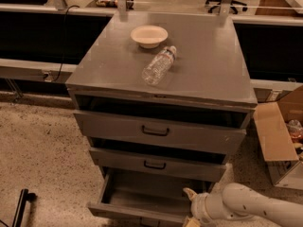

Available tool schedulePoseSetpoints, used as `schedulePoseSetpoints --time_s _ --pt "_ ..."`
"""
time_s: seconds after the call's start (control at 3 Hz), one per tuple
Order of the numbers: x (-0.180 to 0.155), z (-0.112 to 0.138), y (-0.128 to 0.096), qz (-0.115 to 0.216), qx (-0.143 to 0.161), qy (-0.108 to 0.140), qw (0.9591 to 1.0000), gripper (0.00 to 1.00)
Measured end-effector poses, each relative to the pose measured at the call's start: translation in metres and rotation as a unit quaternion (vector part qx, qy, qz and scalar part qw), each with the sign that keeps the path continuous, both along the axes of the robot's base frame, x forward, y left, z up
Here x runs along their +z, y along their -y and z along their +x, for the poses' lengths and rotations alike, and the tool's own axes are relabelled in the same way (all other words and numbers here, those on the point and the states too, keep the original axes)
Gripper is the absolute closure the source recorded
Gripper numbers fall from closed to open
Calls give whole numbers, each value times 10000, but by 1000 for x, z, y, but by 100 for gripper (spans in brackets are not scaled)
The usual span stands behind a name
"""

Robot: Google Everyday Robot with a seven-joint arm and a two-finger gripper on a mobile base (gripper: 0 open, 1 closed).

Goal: Close bottom drawer

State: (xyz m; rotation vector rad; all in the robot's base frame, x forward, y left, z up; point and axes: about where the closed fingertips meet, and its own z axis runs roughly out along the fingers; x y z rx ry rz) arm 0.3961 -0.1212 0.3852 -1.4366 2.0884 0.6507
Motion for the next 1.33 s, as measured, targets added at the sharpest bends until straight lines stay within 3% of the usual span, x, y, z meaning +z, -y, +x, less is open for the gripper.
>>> schedulePoseSetpoints --time_s 0.67,1.33 --pt "-109 -16 2 655 -29 213 9976 41" --pt "-162 -49 -8 927 168 849 9919 87"
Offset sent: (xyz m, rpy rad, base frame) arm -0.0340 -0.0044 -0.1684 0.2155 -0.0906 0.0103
